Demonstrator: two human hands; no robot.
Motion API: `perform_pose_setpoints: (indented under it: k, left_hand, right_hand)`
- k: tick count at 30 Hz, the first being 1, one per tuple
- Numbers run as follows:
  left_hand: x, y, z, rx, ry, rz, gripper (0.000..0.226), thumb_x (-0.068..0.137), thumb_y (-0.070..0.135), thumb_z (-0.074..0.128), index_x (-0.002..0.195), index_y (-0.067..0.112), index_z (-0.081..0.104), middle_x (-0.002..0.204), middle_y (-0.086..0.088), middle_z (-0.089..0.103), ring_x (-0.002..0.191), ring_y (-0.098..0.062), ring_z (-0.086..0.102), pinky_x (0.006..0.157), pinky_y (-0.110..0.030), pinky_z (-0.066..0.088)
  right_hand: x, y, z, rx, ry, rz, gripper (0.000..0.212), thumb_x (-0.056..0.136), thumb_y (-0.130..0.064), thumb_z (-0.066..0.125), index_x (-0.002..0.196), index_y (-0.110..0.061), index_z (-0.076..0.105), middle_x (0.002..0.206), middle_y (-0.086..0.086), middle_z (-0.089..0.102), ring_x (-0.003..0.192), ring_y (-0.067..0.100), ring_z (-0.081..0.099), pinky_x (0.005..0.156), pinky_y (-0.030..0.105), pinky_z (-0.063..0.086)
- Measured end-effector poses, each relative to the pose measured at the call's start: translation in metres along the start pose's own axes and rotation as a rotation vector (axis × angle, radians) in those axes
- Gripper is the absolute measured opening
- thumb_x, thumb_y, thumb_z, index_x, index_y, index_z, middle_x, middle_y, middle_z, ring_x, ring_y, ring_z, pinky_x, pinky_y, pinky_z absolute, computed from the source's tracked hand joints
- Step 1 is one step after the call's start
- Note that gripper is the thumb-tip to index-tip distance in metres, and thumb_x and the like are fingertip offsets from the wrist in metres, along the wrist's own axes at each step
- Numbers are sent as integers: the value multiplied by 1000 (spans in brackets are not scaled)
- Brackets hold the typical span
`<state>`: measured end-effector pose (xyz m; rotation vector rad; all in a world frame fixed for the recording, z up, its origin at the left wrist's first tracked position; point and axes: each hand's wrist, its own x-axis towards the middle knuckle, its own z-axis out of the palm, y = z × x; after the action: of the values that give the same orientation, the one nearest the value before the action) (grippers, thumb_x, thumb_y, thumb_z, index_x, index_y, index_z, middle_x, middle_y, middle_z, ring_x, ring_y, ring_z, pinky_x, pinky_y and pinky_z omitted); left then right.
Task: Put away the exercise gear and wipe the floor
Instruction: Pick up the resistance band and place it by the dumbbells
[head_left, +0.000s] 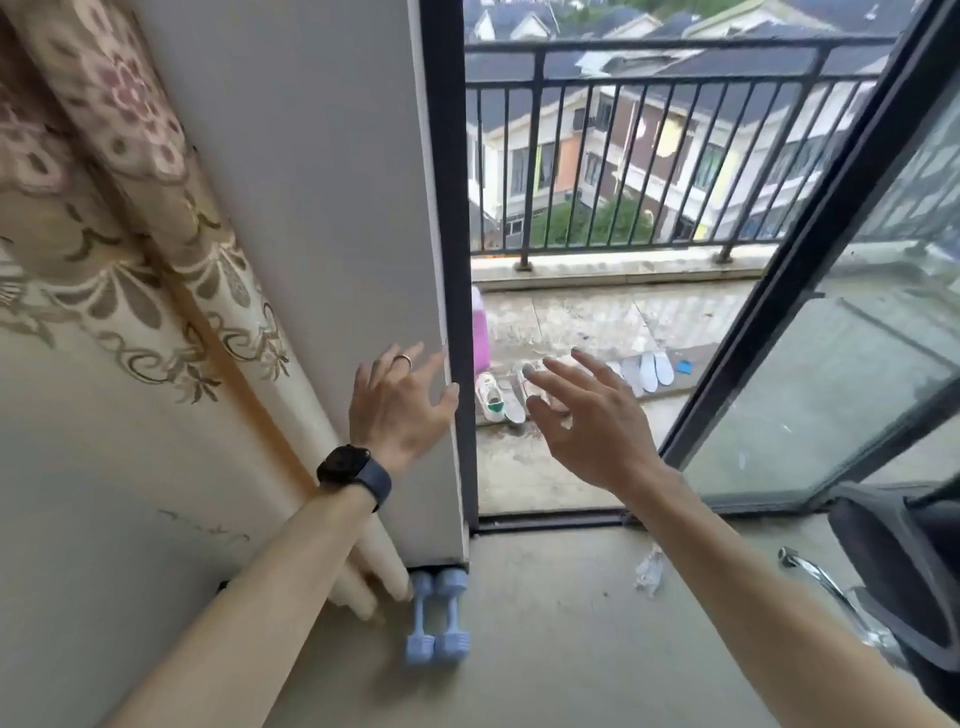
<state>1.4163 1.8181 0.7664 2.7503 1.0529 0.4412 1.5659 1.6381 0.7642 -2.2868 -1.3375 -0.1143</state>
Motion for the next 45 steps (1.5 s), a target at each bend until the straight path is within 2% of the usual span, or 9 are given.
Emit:
perform_pose_setpoints:
  k: [3,8,15,19,23,28,32,39,45]
  left_hand:
    - [-16,31,-37,18,82,-21,56,90,52,45,143,34,50,149,-5,49,142,-28,36,113,-48,30]
    - [-57,75,-95,2,217,-100,60,86,56,41,143,38,48,150,-3,47,143,-25,34,115,-46,25]
    - [-131,69,-170,92,386,-258,58,84,55,45,138,36,56,146,-1,52,140,-22,38,114,-49,31]
    - [-221,44,-212,231,453,-411,57,87,57,44,139,36,55,146,-1,52,140,-23,39,113,-50,31]
    - [-348,30,-246,351,508,-644,58,87,57,40,139,35,54,146,1,52,140,-26,39,110,-55,33]
    - [-551,62,-264,476,552,-986,52,91,53,43,139,37,52,148,1,50,142,-25,37,110,-55,33]
    - [-722,136,-254,522,572,-1276,53,93,54,42,142,36,50,150,2,47,144,-23,33,113,-53,30]
    - [-961,314,-209,595,543,-1755,53,93,53,42,142,35,50,148,3,50,143,-24,35,111,-51,34]
    - [-1086,448,-166,605,602,-2052,48,91,48,50,134,27,60,133,1,63,126,-24,53,99,-46,47]
  right_hand:
    - [-6,4,-47,-4,45,-98,45,98,-53,38,135,-38,58,146,-7,53,147,21,29,116,47,30]
    - [-9,-3,-111,34,114,-247,44,98,-52,38,134,-38,59,146,-7,54,147,22,30,117,47,30]
    - [-26,-59,-139,167,133,-454,43,98,-53,40,131,-39,62,143,-10,56,146,20,33,116,46,32]
    - [-55,-123,-135,240,95,-630,45,98,-56,37,133,-40,60,144,-13,54,146,19,32,117,43,31]
    - [-110,-200,-128,311,-1,-840,48,98,-57,33,138,-41,55,149,-14,49,148,17,27,120,39,22]
    - [-240,-296,-122,442,-154,-1107,46,98,-56,37,138,-41,55,149,-14,49,148,16,28,119,40,24]
    - [-388,-341,-130,581,-309,-1327,46,98,-55,37,136,-39,57,146,-12,53,147,18,30,118,45,30]
    - [-648,-344,-166,729,-585,-1670,45,97,-53,40,135,-37,59,142,-10,56,146,20,33,115,48,33]
    - [-827,-329,-210,799,-782,-1957,49,96,-54,36,135,-35,60,141,-10,58,145,20,34,116,44,32]
